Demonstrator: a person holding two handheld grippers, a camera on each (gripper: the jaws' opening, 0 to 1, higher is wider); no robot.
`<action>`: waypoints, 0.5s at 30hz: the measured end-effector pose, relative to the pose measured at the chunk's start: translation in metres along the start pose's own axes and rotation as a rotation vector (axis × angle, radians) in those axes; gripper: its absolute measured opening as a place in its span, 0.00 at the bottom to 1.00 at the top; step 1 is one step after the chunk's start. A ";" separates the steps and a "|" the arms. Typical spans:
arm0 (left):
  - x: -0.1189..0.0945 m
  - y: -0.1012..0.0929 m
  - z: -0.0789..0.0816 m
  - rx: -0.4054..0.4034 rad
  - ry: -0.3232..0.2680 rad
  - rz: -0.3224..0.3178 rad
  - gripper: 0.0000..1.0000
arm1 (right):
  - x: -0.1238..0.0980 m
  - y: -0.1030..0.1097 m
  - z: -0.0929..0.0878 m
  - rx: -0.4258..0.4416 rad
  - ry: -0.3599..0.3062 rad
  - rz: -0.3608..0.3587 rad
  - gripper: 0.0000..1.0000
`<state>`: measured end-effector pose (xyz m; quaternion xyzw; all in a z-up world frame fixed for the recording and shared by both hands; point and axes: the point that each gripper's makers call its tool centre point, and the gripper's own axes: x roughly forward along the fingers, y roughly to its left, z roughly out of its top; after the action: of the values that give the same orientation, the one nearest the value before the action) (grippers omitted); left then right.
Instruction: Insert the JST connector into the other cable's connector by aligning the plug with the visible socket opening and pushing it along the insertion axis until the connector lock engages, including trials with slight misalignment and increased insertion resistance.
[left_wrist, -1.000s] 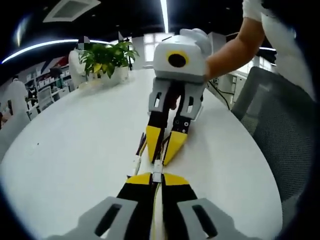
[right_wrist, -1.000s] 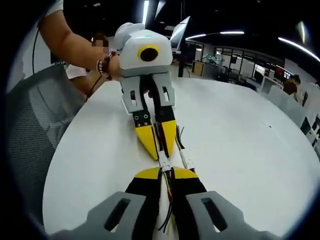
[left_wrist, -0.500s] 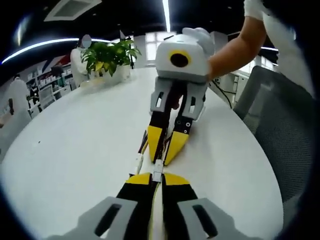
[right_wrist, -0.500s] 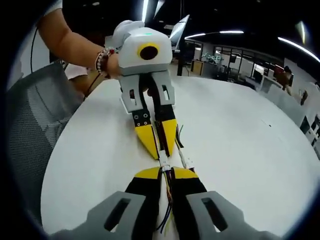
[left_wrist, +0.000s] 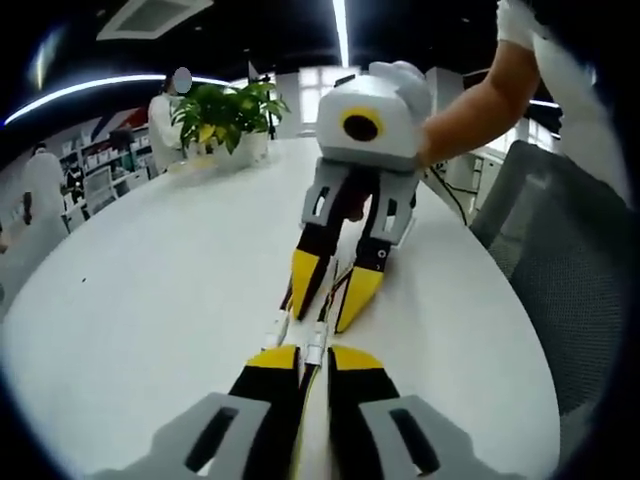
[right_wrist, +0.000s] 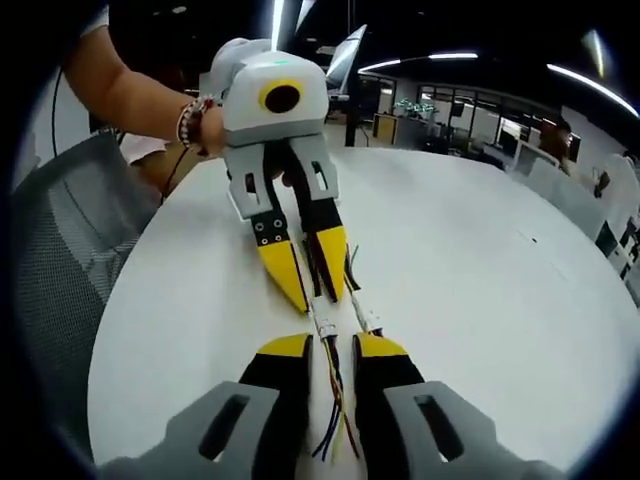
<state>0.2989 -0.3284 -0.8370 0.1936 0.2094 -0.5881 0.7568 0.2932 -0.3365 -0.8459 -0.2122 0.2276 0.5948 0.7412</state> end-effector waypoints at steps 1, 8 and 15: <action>-0.001 0.000 0.000 -0.003 0.003 0.003 0.05 | -0.001 0.000 0.000 0.000 0.000 -0.001 0.14; -0.007 0.000 0.008 -0.045 -0.021 0.033 0.11 | -0.011 -0.002 0.007 0.014 -0.012 -0.023 0.16; -0.016 -0.005 0.018 -0.115 -0.046 0.055 0.21 | -0.022 -0.004 0.018 0.029 -0.032 -0.047 0.21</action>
<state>0.2921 -0.3263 -0.8137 0.1418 0.2199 -0.5584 0.7872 0.2941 -0.3439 -0.8181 -0.1973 0.2193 0.5772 0.7615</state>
